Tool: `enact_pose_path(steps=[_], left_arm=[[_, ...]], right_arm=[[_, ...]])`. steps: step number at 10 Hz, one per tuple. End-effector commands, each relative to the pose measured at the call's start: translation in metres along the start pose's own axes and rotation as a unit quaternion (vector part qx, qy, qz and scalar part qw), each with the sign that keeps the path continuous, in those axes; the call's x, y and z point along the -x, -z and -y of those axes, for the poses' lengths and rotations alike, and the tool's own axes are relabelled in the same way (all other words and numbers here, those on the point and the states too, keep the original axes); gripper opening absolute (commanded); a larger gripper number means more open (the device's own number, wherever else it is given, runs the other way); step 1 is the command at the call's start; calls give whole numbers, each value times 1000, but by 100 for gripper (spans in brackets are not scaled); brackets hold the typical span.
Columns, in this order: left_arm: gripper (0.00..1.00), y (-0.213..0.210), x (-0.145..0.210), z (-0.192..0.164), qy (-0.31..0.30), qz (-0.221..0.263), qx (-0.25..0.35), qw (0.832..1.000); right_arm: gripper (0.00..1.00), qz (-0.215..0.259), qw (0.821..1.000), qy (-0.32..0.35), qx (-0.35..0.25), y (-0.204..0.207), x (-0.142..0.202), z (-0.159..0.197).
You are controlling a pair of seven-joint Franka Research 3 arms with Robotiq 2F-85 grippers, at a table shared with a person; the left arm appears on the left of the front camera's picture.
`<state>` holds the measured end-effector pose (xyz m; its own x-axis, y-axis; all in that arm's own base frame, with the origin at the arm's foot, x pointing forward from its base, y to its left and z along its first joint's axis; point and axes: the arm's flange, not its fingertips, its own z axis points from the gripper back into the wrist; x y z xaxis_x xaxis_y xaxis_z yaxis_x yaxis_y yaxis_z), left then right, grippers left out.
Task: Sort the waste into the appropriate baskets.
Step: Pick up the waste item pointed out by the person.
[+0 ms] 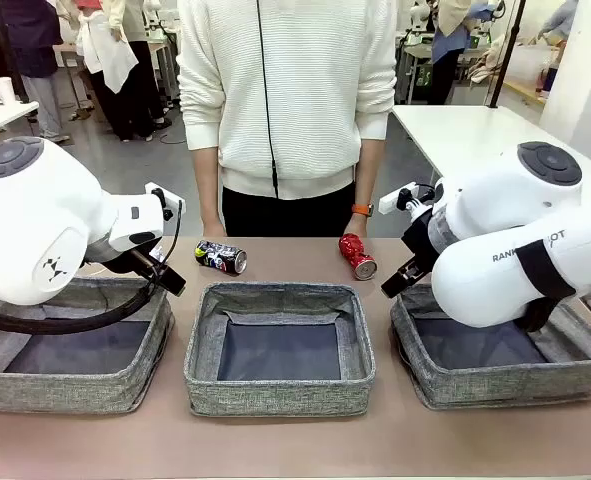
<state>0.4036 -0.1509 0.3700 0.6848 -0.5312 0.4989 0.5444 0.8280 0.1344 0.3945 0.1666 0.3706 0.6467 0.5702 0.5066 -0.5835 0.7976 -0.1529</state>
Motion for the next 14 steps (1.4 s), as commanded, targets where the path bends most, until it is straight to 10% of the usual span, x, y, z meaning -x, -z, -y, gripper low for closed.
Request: enact_pose_path(steps=[1,11,14], left_arm=[[100,0,0,0,0,0,0,1000],[100,0,0,0,0,0,0,1000],[100,-172,12,26,37,30,-75,996]], right_arm=[[100,0,1000,0,0,0,0,0],[100,0,1000,0,0,0,0,0],[100,23,998,-34,38,-145,-2,9]])
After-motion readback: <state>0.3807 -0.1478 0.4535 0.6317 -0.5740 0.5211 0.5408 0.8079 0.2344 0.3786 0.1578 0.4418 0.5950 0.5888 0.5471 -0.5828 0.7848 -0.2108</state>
